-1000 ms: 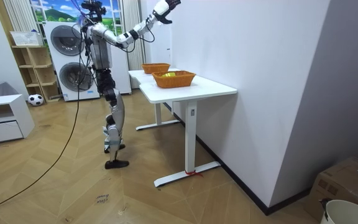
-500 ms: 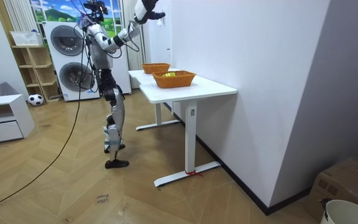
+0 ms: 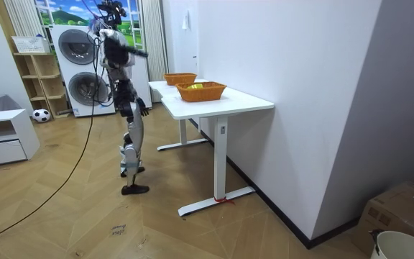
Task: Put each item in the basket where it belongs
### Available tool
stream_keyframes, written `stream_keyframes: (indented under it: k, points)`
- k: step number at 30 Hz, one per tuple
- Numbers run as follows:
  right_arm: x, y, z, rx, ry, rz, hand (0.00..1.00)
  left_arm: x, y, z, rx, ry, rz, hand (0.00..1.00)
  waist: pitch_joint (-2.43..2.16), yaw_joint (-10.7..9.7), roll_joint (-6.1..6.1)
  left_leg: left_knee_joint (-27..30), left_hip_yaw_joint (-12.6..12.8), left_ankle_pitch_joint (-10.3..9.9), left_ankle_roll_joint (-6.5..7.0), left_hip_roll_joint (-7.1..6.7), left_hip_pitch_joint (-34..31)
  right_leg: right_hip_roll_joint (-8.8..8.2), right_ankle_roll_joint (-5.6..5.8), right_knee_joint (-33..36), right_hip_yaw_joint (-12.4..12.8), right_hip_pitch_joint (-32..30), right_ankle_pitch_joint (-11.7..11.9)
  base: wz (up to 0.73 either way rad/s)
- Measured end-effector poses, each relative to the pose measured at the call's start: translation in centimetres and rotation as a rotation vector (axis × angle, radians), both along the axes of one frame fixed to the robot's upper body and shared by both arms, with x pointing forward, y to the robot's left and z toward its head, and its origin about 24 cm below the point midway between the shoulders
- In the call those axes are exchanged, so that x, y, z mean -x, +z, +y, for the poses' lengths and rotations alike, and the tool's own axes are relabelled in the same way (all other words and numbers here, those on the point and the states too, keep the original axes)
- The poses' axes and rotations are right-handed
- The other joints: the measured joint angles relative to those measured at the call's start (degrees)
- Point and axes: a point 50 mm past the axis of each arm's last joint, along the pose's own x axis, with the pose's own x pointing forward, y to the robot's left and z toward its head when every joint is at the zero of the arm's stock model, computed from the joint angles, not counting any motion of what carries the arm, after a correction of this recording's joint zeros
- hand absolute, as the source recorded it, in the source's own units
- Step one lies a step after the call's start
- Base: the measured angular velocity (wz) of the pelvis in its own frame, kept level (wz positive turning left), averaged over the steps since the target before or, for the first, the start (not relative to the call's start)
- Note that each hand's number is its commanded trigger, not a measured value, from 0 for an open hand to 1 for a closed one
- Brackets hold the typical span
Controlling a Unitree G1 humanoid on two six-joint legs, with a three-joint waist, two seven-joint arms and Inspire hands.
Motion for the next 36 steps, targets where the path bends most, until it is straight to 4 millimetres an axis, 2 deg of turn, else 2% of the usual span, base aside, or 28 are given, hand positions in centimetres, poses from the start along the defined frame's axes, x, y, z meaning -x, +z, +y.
stream_keyframes:
  k: [4, 9, 13, 20, 21, 25, 28, 30, 33, 34, 36]
  points:
    - [2.6, -4.9, 0.9, -0.155, -0.078, 0.095, 0.00, -0.6, 0.0, -0.2, -0.001, 0.009, -0.025, 0.00, 0.18, -0.8, 0.59, -0.1, 0.0, 0.0, 0.00, 0.00, 0.1, 0.00, 0.03, 0.1, 0.0, 0.0, 0.0, 0.00]
    - [5.4, -8.9, 2.0, -0.308, -0.144, 0.174, 0.00, -0.7, 0.0, -0.4, 0.000, 0.028, -0.033, 0.00, 0.41, -1.0, 0.66, -0.6, 0.1, -0.1, 0.00, 0.00, -0.2, 0.17, 0.13, -0.4, 0.8, -0.2, -0.1, 0.00]
    - [8.2, -12.4, 4.0, -0.460, -0.176, 0.224, 0.00, -0.5, -0.2, -0.9, 0.007, 0.034, -0.031, 0.00, 0.39, -0.9, 1.02, -0.7, 0.1, -0.1, 0.00, -0.04, 0.0, 0.29, 0.12, -0.9, 1.0, -0.2, -0.1, 0.00]
    - [9.6, -17.2, 8.0, -0.676, -0.136, 0.288, 0.00, -0.7, -0.3, -1.3, 0.023, 0.049, -0.049, 0.00, 0.35, -0.7, 2.03, -0.8, 0.3, -0.1, 0.00, -0.23, 0.3, 0.27, 0.15, -0.9, 2.1, 0.0, -0.2, -0.04]
    - [9.9, -18.1, 8.9, -0.720, -0.104, 0.317, 0.00, -0.8, -0.4, -1.4, 0.028, 0.049, -0.050, 0.00, 0.61, 0.1, 2.12, -0.9, 0.5, -0.1, 0.00, -0.23, 0.7, 0.30, 0.15, -0.9, 2.4, 0.2, -0.2, -0.08]
    - [10.7, -21.1, 12.4, -0.885, 0.016, 0.395, 0.00, -0.6, -0.7, -2.4, 0.073, 0.047, -0.048, 0.00, 0.59, 1.9, 2.98, -1.0, 0.0, -0.4, 0.01, -0.24, 1.2, 0.28, 0.26, -1.0, 2.3, 0.8, -0.2, 0.03]
    - [10.8, -22.3, 13.9, -0.950, 0.130, 0.470, 0.00, -0.5, -0.9, -2.9, 0.089, 0.054, -0.042, 0.00, 0.52, 2.7, 3.67, -0.9, 0.0, -0.5, 0.07, -0.27, 1.3, 0.28, 0.28, -1.1, 2.2, 0.8, -0.2, 0.00]
    - [10.5, -23.4, 15.6, -0.999, 0.320, 0.578, 0.00, 0.1, -1.2, -3.5, 0.108, 0.052, -0.016, 0.00, 0.47, 4.3, 3.92, -0.9, -0.2, -0.5, 0.05, -0.27, 1.5, 0.28, 0.30, -1.1, 2.2, 0.8, -0.4, 0.00]
    - [9.8, -24.5, 17.6, -1.057, 0.581, 0.737, 0.00, 0.7, -1.5, -4.0, 0.124, 0.023, 0.024, 0.00, 0.63, 5.1, 4.17, -0.9, -0.8, -0.5, 0.04, -0.36, 2.1, 0.31, 0.34, -1.5, 2.1, 1.8, -0.5, 0.08]
    - [9.5, -24.7, 18.2, -1.064, 0.675, 0.787, 0.00, 0.6, -1.6, -4.2, 0.129, 0.016, 0.026, 0.00, 0.53, 6.0, 3.96, -0.8, -1.0, -0.5, 0.04, -0.42, 2.0, 0.30, 0.35, -1.6, 2.2, 1.9, -0.5, 0.09]
    - [8.9, -24.9, 19.0, -1.052, 0.821, 0.868, 0.00, 0.0, -1.6, -4.4, 0.130, -0.002, 0.015, 0.00, 0.63, 7.4, 3.96, -0.8, -1.0, -0.5, 0.04, -0.44, 2.0, 0.31, 0.33, -1.8, 2.2, 1.7, -0.4, 0.02]
